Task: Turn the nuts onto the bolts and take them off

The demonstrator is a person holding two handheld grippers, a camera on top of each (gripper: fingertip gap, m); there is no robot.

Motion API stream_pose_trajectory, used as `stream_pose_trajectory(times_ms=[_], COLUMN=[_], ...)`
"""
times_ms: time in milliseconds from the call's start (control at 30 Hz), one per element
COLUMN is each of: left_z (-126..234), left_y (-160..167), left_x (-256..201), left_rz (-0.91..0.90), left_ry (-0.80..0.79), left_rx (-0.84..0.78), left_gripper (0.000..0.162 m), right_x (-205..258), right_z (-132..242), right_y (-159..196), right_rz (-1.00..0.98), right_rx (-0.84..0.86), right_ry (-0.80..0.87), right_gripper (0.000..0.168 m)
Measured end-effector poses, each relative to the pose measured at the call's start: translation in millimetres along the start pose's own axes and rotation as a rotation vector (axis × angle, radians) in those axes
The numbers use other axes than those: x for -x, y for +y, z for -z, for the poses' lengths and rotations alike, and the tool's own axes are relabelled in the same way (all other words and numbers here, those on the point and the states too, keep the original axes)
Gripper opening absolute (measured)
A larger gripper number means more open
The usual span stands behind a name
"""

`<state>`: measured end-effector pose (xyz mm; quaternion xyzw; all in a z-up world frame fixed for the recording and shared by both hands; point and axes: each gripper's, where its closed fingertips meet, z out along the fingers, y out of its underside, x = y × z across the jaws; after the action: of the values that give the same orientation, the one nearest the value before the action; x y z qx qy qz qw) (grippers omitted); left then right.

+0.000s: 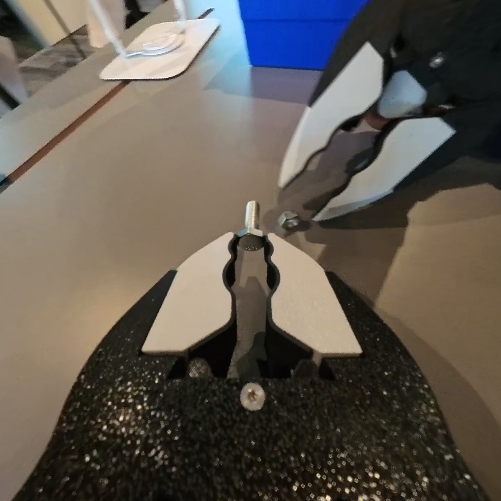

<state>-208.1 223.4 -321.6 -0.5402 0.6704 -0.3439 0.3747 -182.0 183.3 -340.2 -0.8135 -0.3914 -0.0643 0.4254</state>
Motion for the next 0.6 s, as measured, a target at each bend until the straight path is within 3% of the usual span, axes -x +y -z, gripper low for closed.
stream_pose_trajectory(times_ms=[300, 400, 500, 600], left_z=[-0.3, -0.5, 1.0, 2.8], left_y=[2.0, 2.2, 0.6, -1.4], left_x=[0.3, -0.7, -1.6, -2.7], left_rz=[-0.002, -0.01, -0.013, -0.026], left_ry=[0.003, 0.004, 0.009, 0.008], left_rx=[0.013, 0.015, 0.0, -0.018], left_gripper=[0.018, 0.018, 0.018, 0.018], right_x=[6.8, 10.0, -0.7, -30.3], right_z=[-15.5, -20.9, -7.1, 41.3], right_y=[-8.2, -8.2, -18.4, -26.6], right_rz=[-0.439, -0.48, -0.408, -0.36], right_rx=[-0.025, 0.019, 0.009, 0.016], right_ry=[-0.158, -0.165, -0.063, 0.132], right_gripper=[0.028, 0.014, 0.008, 0.008])
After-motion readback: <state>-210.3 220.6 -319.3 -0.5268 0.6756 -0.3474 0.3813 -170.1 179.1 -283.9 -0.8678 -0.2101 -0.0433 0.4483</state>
